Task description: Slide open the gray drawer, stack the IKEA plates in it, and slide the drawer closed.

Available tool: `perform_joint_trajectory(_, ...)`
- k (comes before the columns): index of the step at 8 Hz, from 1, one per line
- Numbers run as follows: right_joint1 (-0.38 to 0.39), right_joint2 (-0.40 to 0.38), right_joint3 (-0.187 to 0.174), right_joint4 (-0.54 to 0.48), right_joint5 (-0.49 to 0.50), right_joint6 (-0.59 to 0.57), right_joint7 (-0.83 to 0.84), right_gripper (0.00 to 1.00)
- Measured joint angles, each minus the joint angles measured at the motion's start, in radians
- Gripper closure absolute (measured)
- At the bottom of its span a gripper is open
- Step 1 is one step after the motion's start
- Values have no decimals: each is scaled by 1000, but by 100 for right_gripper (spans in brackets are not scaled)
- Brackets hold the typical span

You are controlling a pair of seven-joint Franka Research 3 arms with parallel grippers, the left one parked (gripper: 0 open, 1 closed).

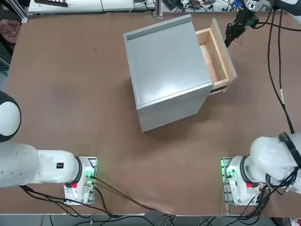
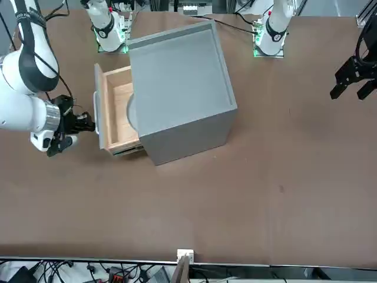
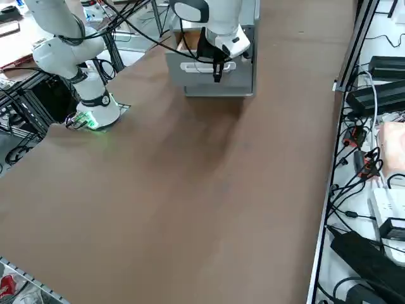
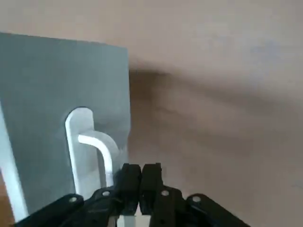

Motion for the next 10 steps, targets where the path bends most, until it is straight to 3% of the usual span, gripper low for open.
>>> perform_joint_trajectory(5,86,0,0,-40,127,11,131,98)
perform_joint_trajectory(8,198,-2,1,-42,132,70,298,97)
perform_joint_trajectory(10,226,-4,-3,-43,129,81,342,97)
